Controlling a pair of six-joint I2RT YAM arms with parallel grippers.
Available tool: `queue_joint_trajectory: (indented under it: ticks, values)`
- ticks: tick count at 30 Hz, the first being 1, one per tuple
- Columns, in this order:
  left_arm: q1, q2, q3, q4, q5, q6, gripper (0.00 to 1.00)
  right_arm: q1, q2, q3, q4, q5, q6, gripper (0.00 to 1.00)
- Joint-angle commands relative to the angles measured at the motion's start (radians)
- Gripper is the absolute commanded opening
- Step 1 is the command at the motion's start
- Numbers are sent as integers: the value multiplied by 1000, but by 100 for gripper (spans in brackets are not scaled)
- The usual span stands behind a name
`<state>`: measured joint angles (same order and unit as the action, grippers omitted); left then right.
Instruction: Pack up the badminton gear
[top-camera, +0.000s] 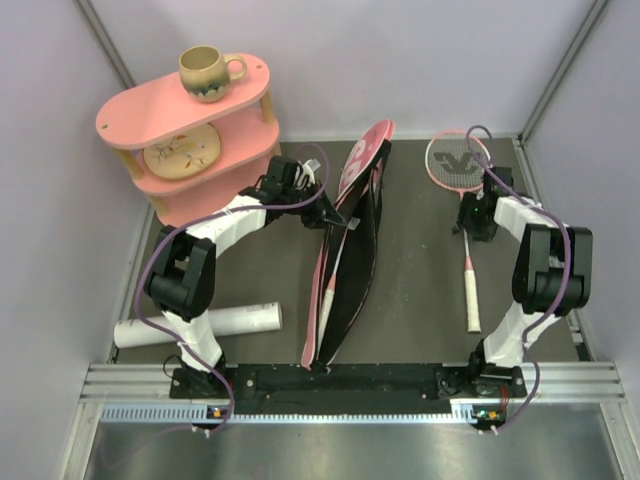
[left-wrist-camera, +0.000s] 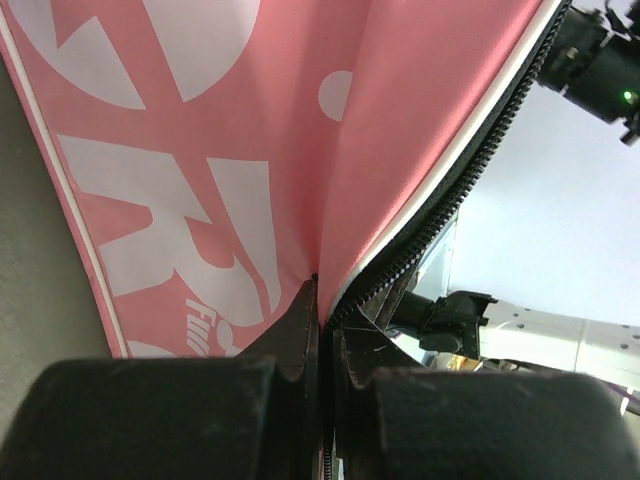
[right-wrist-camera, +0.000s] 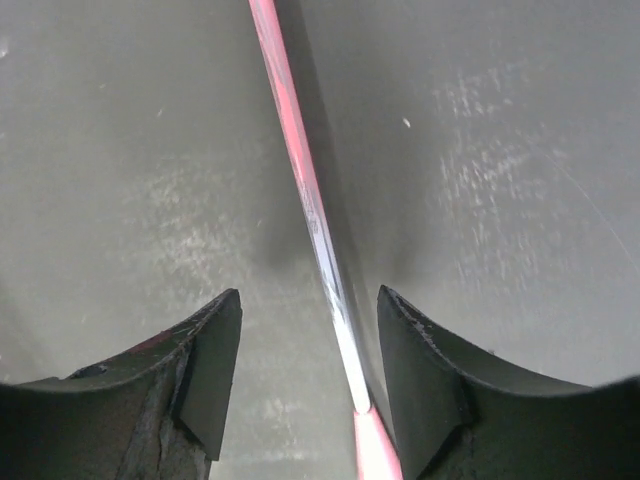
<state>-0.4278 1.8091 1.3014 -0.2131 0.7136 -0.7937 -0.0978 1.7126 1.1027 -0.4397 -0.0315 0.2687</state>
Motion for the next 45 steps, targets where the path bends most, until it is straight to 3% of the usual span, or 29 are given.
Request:
queue_joint_trajectory:
  ticks: [1, 5, 9, 14, 16, 17, 24, 28, 30, 37, 45]
  values:
    - [-2, 9, 44, 17, 38, -12, 0, 0, 90, 118, -11, 18, -89, 52]
    - [-2, 12, 47, 17, 41, -13, 0, 3, 175, 146, -17, 50, -100, 41]
    - [0, 19, 48, 17, 52, -19, 0, 18, 209, 148, -24, 109, -86, 19]
    - [-2, 21, 48, 17, 50, -21, 0, 90, 257, 175, -54, 280, -106, 14]
    - [0, 22, 48, 15, 50, -19, 0, 92, 280, 198, -67, 279, -112, 11]
    - [-2, 21, 47, 17, 47, -18, 0, 92, 282, 206, -70, 245, -117, 1]
    - [-5, -39, 44, -6, -66, 22, 0, 93, 153, 194, -19, 4, -53, 0]
    - [-41, -128, 16, -98, -415, 47, 0, 118, -9, 93, 42, -165, 21, 0]
    - [-55, -172, -8, -108, -491, 10, 0, 127, -60, 53, 68, -243, 41, 0]
    - [-121, -114, 86, -170, -666, -93, 0, 201, -280, -99, 98, -248, 10, 0]
    - [-147, 90, 274, -193, -704, -119, 0, 380, -467, -115, -28, -35, -36, 0]
